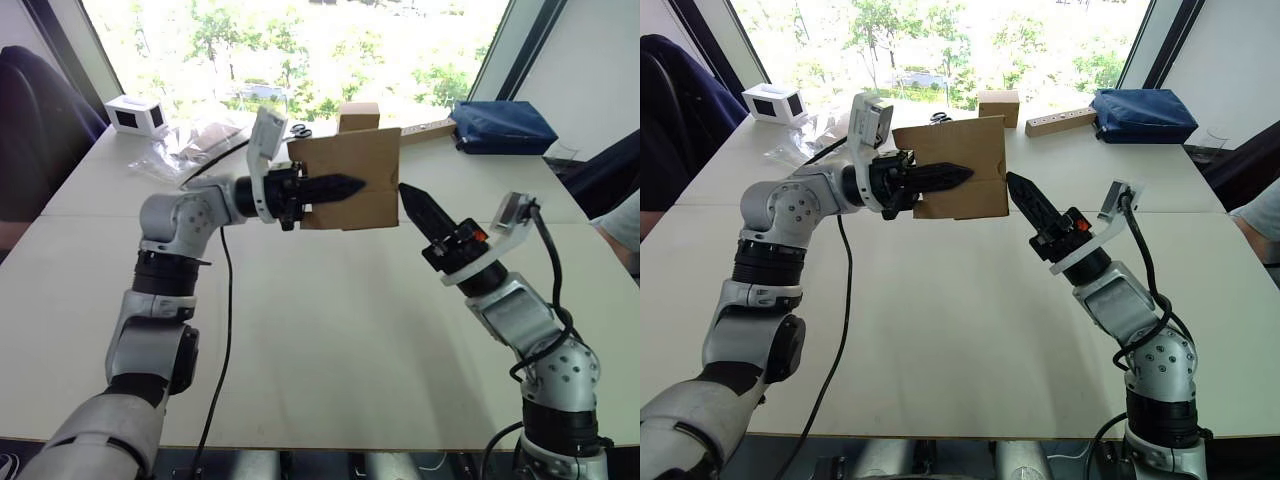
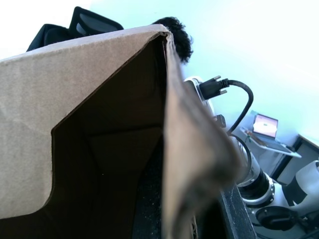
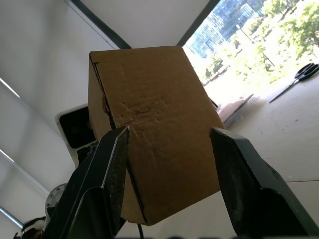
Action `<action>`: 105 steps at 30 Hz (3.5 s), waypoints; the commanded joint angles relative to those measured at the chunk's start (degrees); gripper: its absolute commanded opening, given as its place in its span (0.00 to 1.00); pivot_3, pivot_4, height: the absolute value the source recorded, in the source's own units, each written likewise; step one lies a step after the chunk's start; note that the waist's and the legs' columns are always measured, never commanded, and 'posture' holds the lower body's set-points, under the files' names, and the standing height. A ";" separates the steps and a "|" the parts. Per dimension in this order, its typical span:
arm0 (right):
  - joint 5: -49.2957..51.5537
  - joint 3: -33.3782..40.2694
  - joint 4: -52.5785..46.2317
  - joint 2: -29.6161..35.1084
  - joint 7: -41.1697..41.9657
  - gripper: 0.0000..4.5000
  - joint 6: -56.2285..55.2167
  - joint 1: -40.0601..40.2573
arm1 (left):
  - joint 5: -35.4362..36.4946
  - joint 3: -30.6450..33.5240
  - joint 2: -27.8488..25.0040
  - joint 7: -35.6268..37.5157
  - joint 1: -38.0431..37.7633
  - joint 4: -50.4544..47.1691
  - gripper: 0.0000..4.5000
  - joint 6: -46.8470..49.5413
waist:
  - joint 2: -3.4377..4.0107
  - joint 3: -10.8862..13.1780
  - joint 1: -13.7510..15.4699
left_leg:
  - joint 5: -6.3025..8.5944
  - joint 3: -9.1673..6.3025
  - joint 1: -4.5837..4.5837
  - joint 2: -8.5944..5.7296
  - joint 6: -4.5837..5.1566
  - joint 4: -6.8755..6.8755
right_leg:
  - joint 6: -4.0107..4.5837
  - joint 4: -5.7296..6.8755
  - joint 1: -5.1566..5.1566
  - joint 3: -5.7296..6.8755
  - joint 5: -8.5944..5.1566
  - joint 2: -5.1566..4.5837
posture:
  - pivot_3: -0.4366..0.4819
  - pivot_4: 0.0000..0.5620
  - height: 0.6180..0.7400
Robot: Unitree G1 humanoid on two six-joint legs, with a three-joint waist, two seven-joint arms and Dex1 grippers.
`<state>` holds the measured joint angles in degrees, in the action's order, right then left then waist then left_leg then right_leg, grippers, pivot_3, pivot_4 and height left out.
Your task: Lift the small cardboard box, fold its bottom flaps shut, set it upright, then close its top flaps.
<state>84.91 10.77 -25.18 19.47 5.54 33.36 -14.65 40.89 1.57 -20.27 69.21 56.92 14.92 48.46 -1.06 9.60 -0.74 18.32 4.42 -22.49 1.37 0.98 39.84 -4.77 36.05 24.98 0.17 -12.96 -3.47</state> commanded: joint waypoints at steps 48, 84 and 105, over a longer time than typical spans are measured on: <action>-43.20 -2.79 -24.87 36.43 16.54 0.60 13.43 23.22 | -33.80 -61.63 -14.78 22.10 26.59 -19.04 0.00 13.43 | -0.08 0.05 1.35 | 0.03 -0.14 -0.77 -0.39 0.08 0.31 | -0.11 0.06 0.57 -0.14 -0.29 0.03 | 0.48 0.27 1.00; -48.25 -3.93 -20.46 27.56 19.83 0.61 14.22 17.82 | -35.43 -58.44 -6.14 22.07 29.61 -11.01 0.32 17.03 | -0.05 0.03 1.42 | 0.03 -0.23 -0.72 -0.46 0.08 0.37 | -0.26 0.09 0.45 -0.13 -0.21 0.02 | 0.48 0.27 1.00; -33.35 12.19 -13.87 20.80 23.55 0.61 14.17 14.39 | -16.10 -14.47 -7.25 5.74 29.75 13.18 0.32 10.27 | -0.01 0.00 1.07 | 0.03 -0.23 -0.65 -0.35 0.09 0.38 | -0.32 0.19 0.45 -0.14 -0.18 -0.05 | 0.48 0.27 1.00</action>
<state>48.72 20.45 -39.57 40.79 28.82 48.20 0.79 23.61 -19.82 -26.55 79.85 88.94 28.51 60.78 -1.07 9.61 0.33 18.35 4.19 -23.13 1.02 1.06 40.22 -5.10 36.27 25.43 0.04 -13.14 -3.52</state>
